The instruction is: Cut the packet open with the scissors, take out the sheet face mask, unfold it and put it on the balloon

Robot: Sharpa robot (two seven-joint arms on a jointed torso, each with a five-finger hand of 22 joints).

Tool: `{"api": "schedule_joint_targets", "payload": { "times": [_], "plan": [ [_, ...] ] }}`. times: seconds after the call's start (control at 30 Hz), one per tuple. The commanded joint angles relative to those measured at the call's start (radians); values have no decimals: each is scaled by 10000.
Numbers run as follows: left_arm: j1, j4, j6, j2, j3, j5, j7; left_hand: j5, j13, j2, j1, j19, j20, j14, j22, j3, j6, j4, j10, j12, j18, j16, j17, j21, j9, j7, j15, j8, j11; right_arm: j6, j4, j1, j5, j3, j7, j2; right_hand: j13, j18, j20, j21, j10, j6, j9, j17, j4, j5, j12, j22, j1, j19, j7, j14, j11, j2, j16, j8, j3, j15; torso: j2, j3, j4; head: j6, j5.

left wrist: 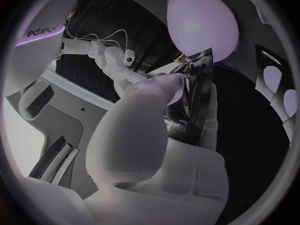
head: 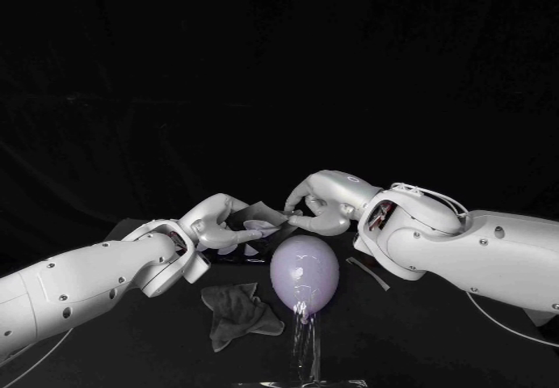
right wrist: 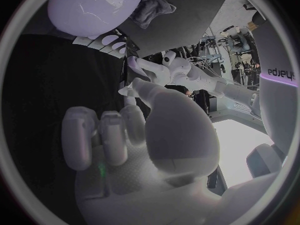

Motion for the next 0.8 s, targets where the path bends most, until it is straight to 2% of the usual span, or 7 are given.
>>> {"api": "schedule_joint_targets", "payload": {
  "times": [0.03,0.47,0.8],
  "plan": [
    [22,8,-49,28,16,-94,129,25,16,106,32,-68,-9,22,4,12,77,-24,176,42,127,-40,12,60,-4,-7,-81,19,-72,98,89,42,329,11,94,-52,1228,-116,23,23,161,8,0,2321,49,64,40,1850,-95,236,9,973,10,-12,31,-5,1,-29,4,5,-6,15,-4],
    [22,-42,-233,70,16,-512,39,25,17,106,29,-74,-9,24,11,19,82,-39,177,43,129,-39,15,71,-5,-8,-83,16,-73,237,277,149,617,31,134,-131,1230,-114,22,14,161,-5,0,2330,47,125,39,1847,-105,230,11,975,9,-37,35,-14,-7,-30,-4,-6,9,56,-41],
    [22,-51,-310,103,15,-695,-11,25,17,105,27,-77,-9,26,16,23,84,-48,178,44,131,-38,17,79,-5,-7,-85,14,-74,316,179,234,752,45,103,-75,1235,-116,23,21,164,-2,2,2332,74,148,45,1854,-142,237,14,975,12,-34,35,-14,-18,-29,9,-9,11,69,-54]
  ]
}}
